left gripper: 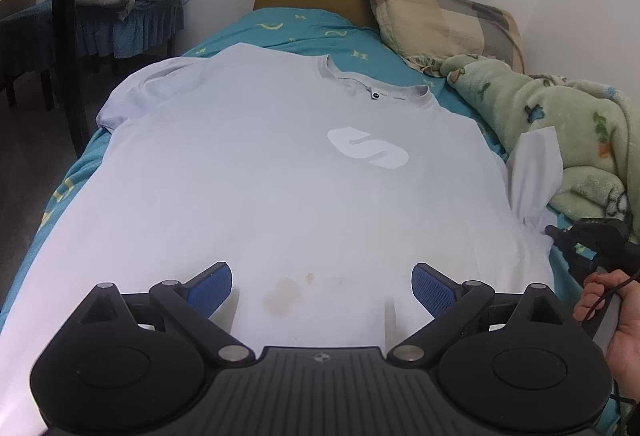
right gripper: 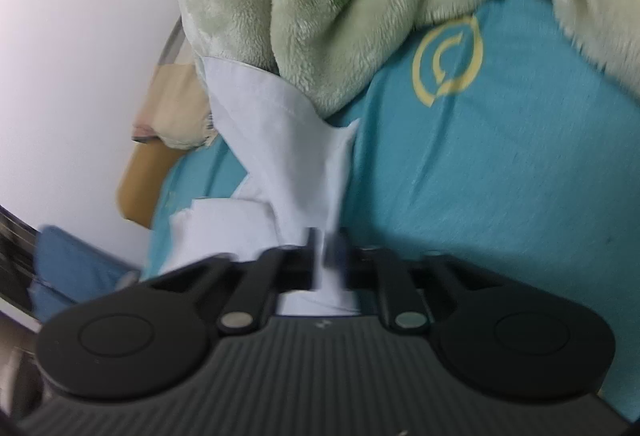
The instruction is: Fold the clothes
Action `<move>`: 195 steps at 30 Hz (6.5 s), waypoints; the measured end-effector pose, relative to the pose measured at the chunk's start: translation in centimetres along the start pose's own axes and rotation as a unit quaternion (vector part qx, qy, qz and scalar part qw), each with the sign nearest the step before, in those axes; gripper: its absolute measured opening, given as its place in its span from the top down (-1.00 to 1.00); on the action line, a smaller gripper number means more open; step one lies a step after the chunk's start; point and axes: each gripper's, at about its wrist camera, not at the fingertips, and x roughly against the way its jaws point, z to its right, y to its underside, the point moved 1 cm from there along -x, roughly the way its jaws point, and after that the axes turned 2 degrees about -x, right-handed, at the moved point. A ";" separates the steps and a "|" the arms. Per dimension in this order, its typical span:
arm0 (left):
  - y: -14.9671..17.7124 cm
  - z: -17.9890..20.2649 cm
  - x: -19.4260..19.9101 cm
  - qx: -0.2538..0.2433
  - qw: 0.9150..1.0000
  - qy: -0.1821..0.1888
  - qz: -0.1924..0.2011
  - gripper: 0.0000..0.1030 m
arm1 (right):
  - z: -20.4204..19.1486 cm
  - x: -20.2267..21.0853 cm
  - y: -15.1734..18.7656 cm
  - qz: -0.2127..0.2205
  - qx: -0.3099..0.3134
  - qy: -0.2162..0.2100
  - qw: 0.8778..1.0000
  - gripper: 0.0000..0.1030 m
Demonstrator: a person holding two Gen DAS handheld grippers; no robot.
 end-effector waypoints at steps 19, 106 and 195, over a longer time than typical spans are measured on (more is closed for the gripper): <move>0.1 -0.6 -0.9 0.015 1.000 0.002 -0.019 -0.90 | -0.9 -3.2 0.0 -0.033 -0.019 -0.027 0.999 0.85; -3.1 -8.1 7.0 -0.002 0.996 -0.009 0.087 -0.93 | -22.5 18.6 11.6 -0.017 0.382 -0.044 0.923 -1.00; 10.2 -2.2 12.0 0.005 0.973 0.129 -0.191 0.39 | -10.9 26.2 19.8 -0.406 0.298 0.034 0.863 0.49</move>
